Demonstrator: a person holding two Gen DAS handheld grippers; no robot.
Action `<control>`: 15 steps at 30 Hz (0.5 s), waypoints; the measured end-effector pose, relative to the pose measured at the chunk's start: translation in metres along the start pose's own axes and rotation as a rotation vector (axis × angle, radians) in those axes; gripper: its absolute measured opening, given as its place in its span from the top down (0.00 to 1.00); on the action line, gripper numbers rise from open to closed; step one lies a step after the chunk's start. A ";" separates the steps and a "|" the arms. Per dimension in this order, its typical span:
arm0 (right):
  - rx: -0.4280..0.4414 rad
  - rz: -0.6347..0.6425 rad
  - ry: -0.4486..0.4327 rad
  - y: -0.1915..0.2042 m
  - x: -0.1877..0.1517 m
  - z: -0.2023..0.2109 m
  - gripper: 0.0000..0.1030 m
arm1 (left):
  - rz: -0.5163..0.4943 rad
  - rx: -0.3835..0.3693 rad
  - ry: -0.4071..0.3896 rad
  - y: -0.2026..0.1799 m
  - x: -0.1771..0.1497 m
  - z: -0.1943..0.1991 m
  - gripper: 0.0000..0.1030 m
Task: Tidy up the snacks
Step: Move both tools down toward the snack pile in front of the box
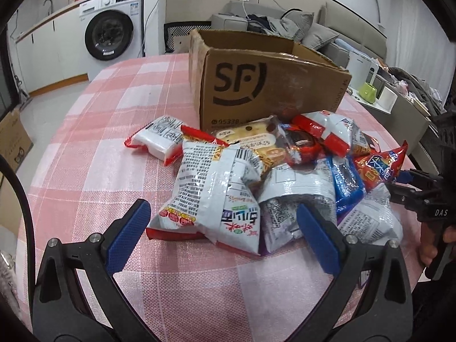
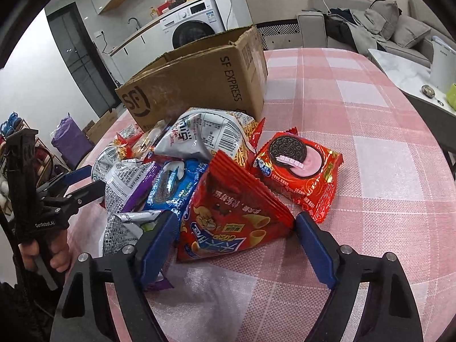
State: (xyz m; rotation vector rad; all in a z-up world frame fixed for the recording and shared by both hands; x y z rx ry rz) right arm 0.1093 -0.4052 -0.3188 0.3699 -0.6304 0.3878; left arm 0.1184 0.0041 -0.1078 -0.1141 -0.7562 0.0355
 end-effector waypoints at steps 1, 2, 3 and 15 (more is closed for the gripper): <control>-0.004 0.003 0.003 0.001 0.001 -0.001 0.16 | 0.005 0.000 0.010 0.002 0.000 -0.003 0.01; -0.007 0.004 0.004 0.001 0.001 -0.001 0.16 | 0.008 0.001 0.018 0.002 0.000 -0.006 0.01; -0.010 0.006 0.005 0.001 0.001 -0.002 0.16 | 0.011 0.004 0.033 0.003 0.000 -0.010 0.01; -0.004 0.011 0.011 0.000 0.002 -0.005 0.15 | 0.036 -0.003 0.039 0.024 0.010 -0.030 0.02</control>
Point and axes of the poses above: each gripper's, at about its wrist camera, not at the fingertips, and z roughly against the way its jaws point, y to its left, x to its top, the point moved 8 cm from there along -z, roughly the way its jaws point
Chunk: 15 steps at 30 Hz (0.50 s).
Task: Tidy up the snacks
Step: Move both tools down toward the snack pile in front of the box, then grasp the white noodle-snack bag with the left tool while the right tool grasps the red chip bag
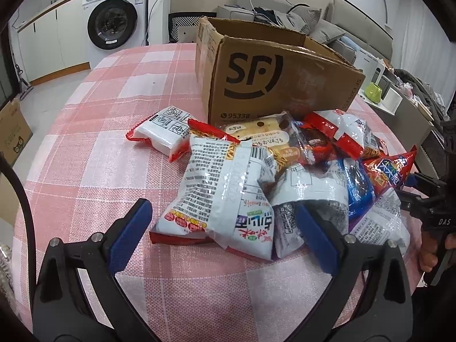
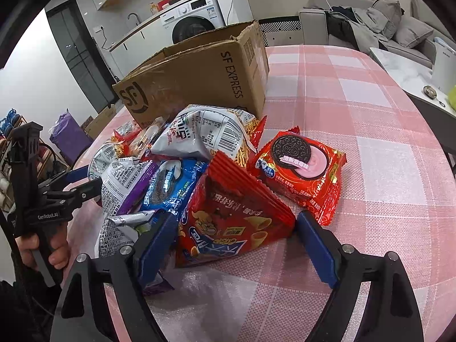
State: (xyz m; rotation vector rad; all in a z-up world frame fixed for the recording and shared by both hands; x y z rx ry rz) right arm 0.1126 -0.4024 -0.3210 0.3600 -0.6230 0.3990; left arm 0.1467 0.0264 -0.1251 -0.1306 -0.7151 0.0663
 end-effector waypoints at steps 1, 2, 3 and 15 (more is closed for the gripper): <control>-0.002 0.004 -0.001 0.000 0.000 0.000 0.15 | 0.002 -0.003 0.000 0.002 0.002 -0.002 0.02; -0.006 0.008 -0.002 0.000 -0.001 0.000 0.15 | 0.003 -0.004 -0.001 0.003 0.002 -0.002 0.03; -0.011 0.013 -0.003 0.001 -0.001 -0.001 0.15 | 0.005 -0.012 0.001 0.004 0.002 -0.004 0.06; -0.044 0.040 -0.022 0.003 -0.005 0.005 0.37 | -0.029 -0.103 -0.017 -0.006 0.001 -0.004 0.44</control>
Point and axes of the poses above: each gripper's, at about its wrist camera, not at the fingertips, and z roughly against the way its jaws point, y to its left, x to its top, the point moved 8 cm from there along -z, roughly the way its jaws point
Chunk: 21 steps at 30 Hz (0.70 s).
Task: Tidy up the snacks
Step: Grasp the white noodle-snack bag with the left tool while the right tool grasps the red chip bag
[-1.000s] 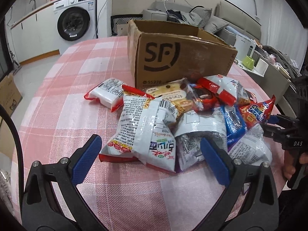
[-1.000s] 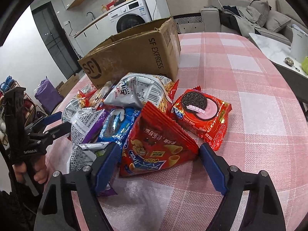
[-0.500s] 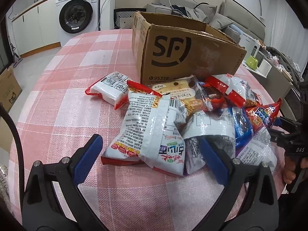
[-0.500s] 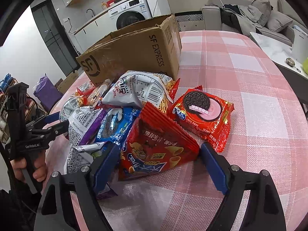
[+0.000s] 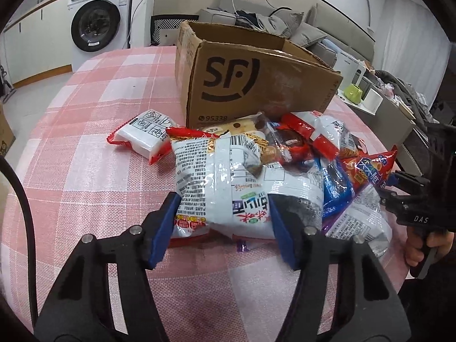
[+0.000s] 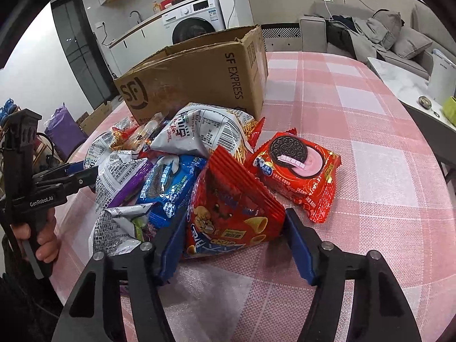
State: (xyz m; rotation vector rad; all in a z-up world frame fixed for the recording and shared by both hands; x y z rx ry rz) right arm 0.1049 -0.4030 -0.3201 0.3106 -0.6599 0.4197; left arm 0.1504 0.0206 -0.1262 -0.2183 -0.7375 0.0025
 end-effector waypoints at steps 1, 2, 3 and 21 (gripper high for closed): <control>0.002 0.000 -0.002 0.000 0.000 0.001 0.38 | 0.000 0.001 -0.003 -0.001 -0.001 0.002 0.44; 0.005 -0.002 -0.005 0.000 0.000 0.001 0.38 | 0.002 0.001 -0.005 -0.001 -0.002 0.003 0.45; 0.009 -0.002 -0.007 0.000 -0.001 0.002 0.38 | 0.004 0.001 -0.008 -0.002 -0.003 0.006 0.46; 0.050 -0.022 -0.121 -0.002 0.005 0.035 0.41 | -0.017 0.003 -0.123 -0.019 -0.005 0.049 0.48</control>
Point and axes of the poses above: each gripper's, at about its wrist camera, not at the fingertips, and z roughly against the way its jaws point, y to its left, x to its top, the point moved 8 cm from there along -z, roughly the way its jaws point
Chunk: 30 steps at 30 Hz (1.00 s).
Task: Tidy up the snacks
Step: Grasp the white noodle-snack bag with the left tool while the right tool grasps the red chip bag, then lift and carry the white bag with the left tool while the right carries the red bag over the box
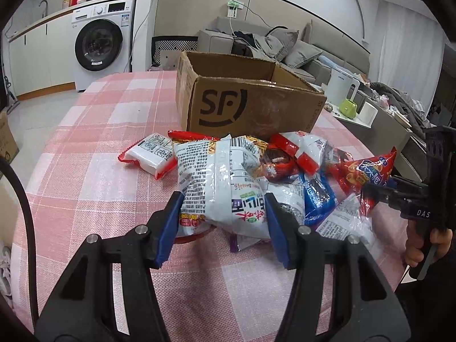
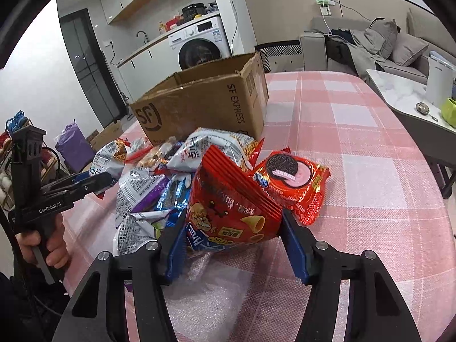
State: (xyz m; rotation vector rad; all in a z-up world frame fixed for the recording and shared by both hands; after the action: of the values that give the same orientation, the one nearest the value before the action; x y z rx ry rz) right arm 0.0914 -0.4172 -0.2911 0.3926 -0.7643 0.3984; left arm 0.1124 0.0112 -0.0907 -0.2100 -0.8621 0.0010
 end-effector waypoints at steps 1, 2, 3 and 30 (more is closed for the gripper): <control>0.001 -0.001 -0.005 0.001 0.002 0.002 0.41 | -0.002 0.002 -0.006 -0.001 0.001 0.002 0.48; 0.004 -0.002 -0.012 0.001 0.003 0.004 0.41 | -0.004 0.003 -0.012 -0.002 0.003 0.004 0.48; 0.008 -0.003 -0.018 0.002 0.004 0.005 0.41 | -0.007 0.006 -0.022 -0.003 0.004 0.007 0.48; 0.011 0.003 -0.106 0.022 0.052 0.024 0.41 | -0.053 0.020 -0.145 -0.030 0.049 0.059 0.48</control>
State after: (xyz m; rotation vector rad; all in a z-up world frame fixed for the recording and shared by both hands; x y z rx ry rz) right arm 0.1008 -0.3989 -0.2336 0.4253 -0.8667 0.3867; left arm 0.0974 -0.0029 -0.0114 -0.1701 -1.0113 -0.0252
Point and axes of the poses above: each gripper's, at about its wrist camera, not at the fingertips, and z roughly against the way its jaws point, y to its left, x to its top, the point moved 8 cm from there along -z, roughly the way its jaws point
